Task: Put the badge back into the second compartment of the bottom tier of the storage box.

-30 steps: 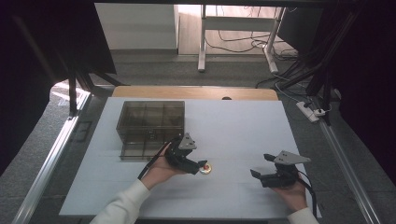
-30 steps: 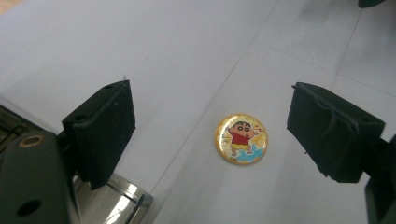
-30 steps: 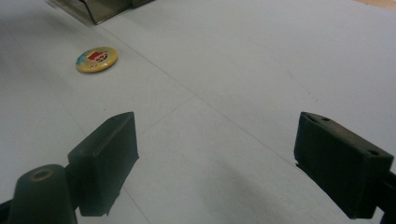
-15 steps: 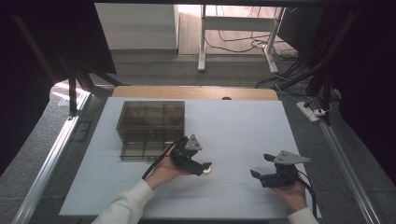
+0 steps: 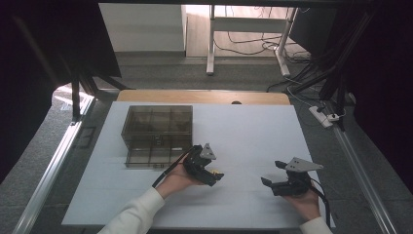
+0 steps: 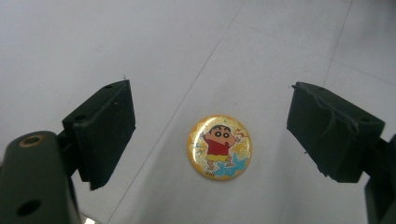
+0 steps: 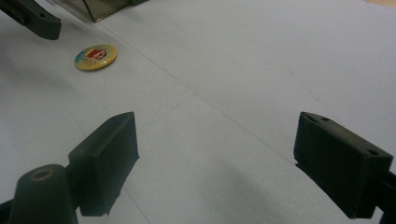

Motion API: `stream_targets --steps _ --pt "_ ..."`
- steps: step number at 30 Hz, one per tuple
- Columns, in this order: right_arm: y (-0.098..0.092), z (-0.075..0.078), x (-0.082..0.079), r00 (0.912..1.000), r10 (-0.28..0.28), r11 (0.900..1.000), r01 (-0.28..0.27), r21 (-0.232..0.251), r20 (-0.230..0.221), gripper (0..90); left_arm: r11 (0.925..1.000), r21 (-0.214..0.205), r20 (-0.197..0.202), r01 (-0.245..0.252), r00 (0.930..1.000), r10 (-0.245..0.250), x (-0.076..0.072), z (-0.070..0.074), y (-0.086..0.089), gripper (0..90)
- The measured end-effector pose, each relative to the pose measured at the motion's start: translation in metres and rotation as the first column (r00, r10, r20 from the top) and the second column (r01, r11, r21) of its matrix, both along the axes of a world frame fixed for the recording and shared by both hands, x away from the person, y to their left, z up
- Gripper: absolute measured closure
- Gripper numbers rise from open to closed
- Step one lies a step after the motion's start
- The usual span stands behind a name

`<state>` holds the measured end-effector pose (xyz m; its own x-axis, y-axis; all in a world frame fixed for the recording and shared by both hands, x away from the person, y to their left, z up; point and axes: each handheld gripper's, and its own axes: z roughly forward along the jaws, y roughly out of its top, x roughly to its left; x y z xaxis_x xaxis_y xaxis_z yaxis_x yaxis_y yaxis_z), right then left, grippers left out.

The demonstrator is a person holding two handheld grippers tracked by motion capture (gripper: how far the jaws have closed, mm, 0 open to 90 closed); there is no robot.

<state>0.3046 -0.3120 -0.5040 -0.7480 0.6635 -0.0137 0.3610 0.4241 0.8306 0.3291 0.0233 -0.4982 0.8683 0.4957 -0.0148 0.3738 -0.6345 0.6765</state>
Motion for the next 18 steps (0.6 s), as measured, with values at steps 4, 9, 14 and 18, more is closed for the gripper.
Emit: stream_targets --steps 4,9,14,18 --pt "0.000 0.000 0.000 1.0000 0.001 1.0000 -0.001 -0.001 -0.001 13.3 0.9999 0.013 -0.015 0.001 0.9999 0.000 0.002 -0.004 -0.002 15.3" --pt "0.000 0.000 0.000 1.0000 0.002 1.0000 -0.002 -0.003 -0.001 13.4 0.9995 0.030 -0.031 0.005 0.9995 -0.004 0.003 -0.008 -0.005 15.1" --pt "0.000 0.000 0.000 1.0000 0.002 1.0000 -0.002 -0.004 -0.003 13.4 0.9987 0.050 -0.041 0.011 0.9991 -0.009 0.003 -0.011 -0.007 14.8" --pt "0.000 0.000 0.000 1.0000 0.003 1.0000 -0.003 -0.003 -0.002 13.4 0.9981 0.060 -0.051 0.008 0.9987 -0.005 0.004 -0.013 -0.008 14.6"
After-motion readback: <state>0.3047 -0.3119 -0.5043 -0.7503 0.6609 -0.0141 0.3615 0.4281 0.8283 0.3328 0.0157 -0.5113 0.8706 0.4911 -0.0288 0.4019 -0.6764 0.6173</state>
